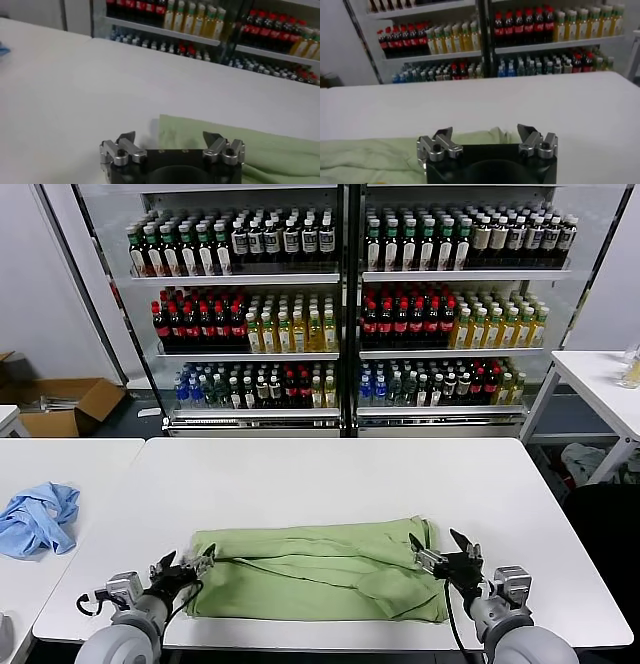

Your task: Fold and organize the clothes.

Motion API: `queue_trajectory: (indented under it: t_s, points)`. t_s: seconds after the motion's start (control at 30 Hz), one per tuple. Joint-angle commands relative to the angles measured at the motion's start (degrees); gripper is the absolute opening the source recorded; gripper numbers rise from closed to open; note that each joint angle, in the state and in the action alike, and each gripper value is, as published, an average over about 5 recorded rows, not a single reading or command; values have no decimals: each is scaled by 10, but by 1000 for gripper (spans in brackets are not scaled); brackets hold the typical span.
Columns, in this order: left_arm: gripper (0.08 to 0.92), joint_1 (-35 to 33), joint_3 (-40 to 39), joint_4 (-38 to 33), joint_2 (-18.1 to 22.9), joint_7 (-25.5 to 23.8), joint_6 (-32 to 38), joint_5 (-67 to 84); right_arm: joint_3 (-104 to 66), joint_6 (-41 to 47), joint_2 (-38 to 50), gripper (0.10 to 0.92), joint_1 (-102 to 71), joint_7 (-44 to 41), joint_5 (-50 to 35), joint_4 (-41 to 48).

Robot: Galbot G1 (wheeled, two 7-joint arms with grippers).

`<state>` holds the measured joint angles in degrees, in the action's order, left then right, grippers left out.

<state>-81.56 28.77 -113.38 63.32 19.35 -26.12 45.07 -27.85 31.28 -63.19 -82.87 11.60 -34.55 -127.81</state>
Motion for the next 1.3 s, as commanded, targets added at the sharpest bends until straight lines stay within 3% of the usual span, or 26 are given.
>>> queue_trajectory:
  t_s: [0.03,0.23,0.33,0.93,1.1,1.3]
  points:
    - [823,-4,-40,-9,19,79,12,14,-1,0,-3,823,0,3,6,-22]
    - [814,-1,-54,-2,25,72,11,6,6,-1,-10,822,2,3,16,-18]
    - [758,1,-60,-1,27,69,12,3,9,-1,-11,823,1,3,20,-17]
    - [238,17,-67,11,34,51,19,-104,12,-3,-15,823,-2,3,31,-17]
    - [111,15,-22,-10,16,35,11,-157,8,-3,-13,823,-1,3,32,-19]
    - [90,0,114,-21,-29,22,-52,-178,8,-2,-14,823,3,2,31,-22]
